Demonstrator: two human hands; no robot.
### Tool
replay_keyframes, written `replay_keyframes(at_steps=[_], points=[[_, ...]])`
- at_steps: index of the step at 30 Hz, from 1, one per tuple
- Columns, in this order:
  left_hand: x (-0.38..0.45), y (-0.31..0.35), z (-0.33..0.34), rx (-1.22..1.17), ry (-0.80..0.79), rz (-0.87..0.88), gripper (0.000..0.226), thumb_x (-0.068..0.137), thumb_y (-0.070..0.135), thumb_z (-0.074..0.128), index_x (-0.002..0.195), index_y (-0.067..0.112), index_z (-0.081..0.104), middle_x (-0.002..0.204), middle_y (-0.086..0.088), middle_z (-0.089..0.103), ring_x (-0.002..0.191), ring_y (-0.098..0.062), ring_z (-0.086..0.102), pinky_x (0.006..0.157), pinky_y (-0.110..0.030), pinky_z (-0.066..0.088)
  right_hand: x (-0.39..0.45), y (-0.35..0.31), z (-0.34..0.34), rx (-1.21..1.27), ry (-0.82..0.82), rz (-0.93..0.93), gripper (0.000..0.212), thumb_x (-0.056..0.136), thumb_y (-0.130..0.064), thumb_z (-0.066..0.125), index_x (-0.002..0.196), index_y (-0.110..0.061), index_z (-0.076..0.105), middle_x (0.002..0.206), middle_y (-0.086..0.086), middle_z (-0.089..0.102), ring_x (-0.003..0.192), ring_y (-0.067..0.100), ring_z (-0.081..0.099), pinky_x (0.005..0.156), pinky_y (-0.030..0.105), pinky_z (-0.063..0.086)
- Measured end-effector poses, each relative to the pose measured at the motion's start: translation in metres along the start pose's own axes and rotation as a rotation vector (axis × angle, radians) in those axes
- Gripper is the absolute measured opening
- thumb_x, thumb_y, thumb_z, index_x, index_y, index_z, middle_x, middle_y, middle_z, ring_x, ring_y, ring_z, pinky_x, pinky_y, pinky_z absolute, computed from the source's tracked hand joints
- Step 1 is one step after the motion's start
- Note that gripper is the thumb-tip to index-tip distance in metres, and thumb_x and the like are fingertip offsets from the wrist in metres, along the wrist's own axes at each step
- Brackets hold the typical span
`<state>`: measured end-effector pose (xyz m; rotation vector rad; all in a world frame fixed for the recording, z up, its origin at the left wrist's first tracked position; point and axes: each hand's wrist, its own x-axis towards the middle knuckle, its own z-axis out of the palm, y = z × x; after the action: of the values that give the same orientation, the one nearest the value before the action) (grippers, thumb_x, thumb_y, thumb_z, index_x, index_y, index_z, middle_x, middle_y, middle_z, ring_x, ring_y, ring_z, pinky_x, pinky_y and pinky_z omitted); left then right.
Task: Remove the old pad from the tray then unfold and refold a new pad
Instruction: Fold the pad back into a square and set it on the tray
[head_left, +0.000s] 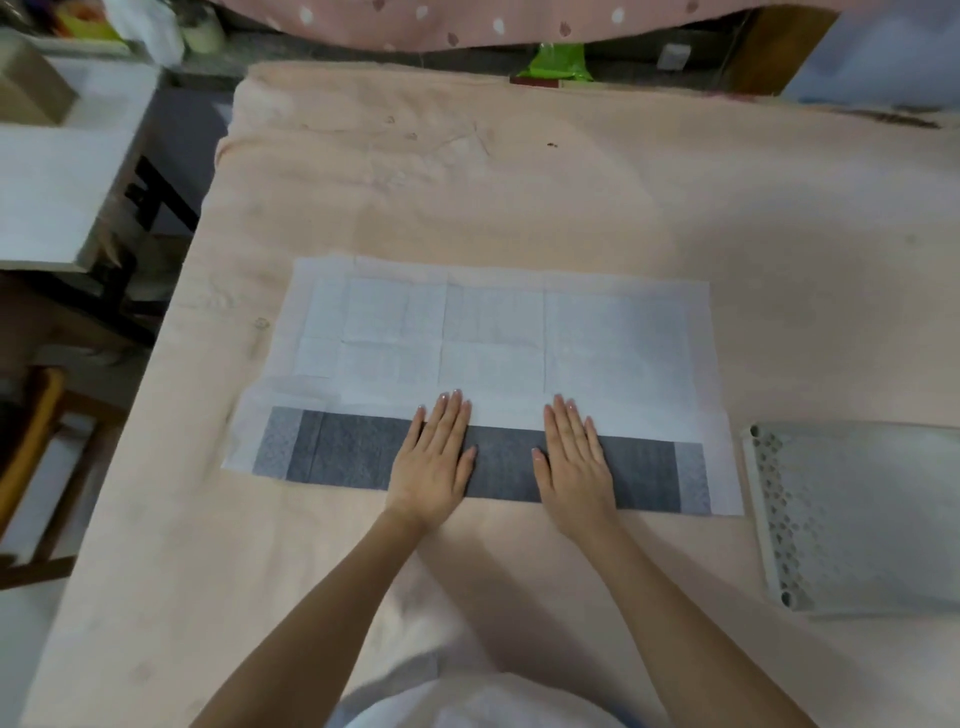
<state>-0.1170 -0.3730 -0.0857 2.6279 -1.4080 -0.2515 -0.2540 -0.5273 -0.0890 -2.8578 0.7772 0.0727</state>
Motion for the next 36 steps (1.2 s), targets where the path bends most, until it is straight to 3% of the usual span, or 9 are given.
replay_keyframes(at_steps=[9,14,21,25,30,33,36], points=[[-0.016,-0.06,-0.011,-0.056,0.037,-0.178,0.058,0.099,0.035,0.015,0.148,0.006,0.021,0.156,-0.006,0.015,0.146,-0.021,0.009,0.119,-0.038,0.007,-0.011,0.035,-0.005,0.072,0.051,0.08,0.057,0.098,-0.03,0.017,0.146,0.0,0.019,0.155,0.012,0.016,0.145,0.024,0.015,0.119,0.038,0.009],[-0.03,-0.102,-0.015,-0.103,0.062,-0.256,0.058,0.098,0.036,0.013,0.149,0.008,0.018,0.156,-0.002,0.012,0.146,-0.018,0.007,0.119,-0.037,0.005,-0.013,0.039,-0.004,0.091,0.069,0.104,0.055,0.098,-0.027,0.019,0.147,-0.001,0.017,0.156,0.011,0.013,0.145,0.021,0.009,0.12,0.04,0.009],[-0.048,-0.146,-0.017,-0.133,0.088,-0.412,0.064,0.096,0.038,0.008,0.149,0.003,0.018,0.157,-0.009,0.016,0.145,-0.019,0.01,0.119,-0.038,0.008,-0.018,0.055,-0.009,0.116,0.075,0.187,0.056,0.096,-0.022,0.025,0.147,0.0,0.018,0.156,0.012,0.013,0.145,0.023,0.01,0.12,0.042,0.01],[-0.055,-0.155,-0.021,-0.093,0.07,-0.378,0.067,0.095,0.04,0.008,0.147,0.001,0.021,0.156,-0.01,0.018,0.145,-0.021,0.012,0.119,-0.041,0.01,-0.03,0.08,-0.015,0.098,0.045,0.316,0.059,0.096,-0.026,0.018,0.147,0.001,0.013,0.157,0.013,0.008,0.146,0.023,0.007,0.12,0.04,0.004],[-0.033,-0.128,-0.035,-0.058,0.105,-0.306,0.063,0.096,0.039,0.014,0.149,0.005,0.018,0.156,-0.01,0.018,0.145,-0.019,0.009,0.119,-0.04,0.007,-0.018,0.074,-0.026,0.175,0.098,0.377,0.056,0.097,-0.017,0.035,0.147,0.004,0.017,0.156,0.017,0.01,0.145,0.029,0.011,0.12,0.043,0.008],[0.013,-0.1,-0.046,0.003,0.074,-0.119,0.064,0.094,0.04,0.017,0.148,0.006,0.016,0.155,-0.011,0.017,0.145,-0.025,0.012,0.119,-0.042,0.009,0.017,0.055,-0.034,0.179,0.071,0.242,0.055,0.096,-0.012,0.044,0.146,0.001,0.024,0.156,0.014,0.015,0.145,0.027,0.015,0.12,0.04,0.012],[0.069,-0.077,-0.054,0.046,0.033,-0.073,0.062,0.096,0.039,0.018,0.15,0.011,0.009,0.158,-0.01,0.011,0.146,-0.025,0.008,0.119,-0.039,0.004,0.068,0.042,-0.046,0.129,0.004,0.142,0.056,0.097,-0.016,0.04,0.148,-0.004,0.022,0.158,0.01,0.013,0.146,0.021,0.012,0.12,0.037,0.012]])
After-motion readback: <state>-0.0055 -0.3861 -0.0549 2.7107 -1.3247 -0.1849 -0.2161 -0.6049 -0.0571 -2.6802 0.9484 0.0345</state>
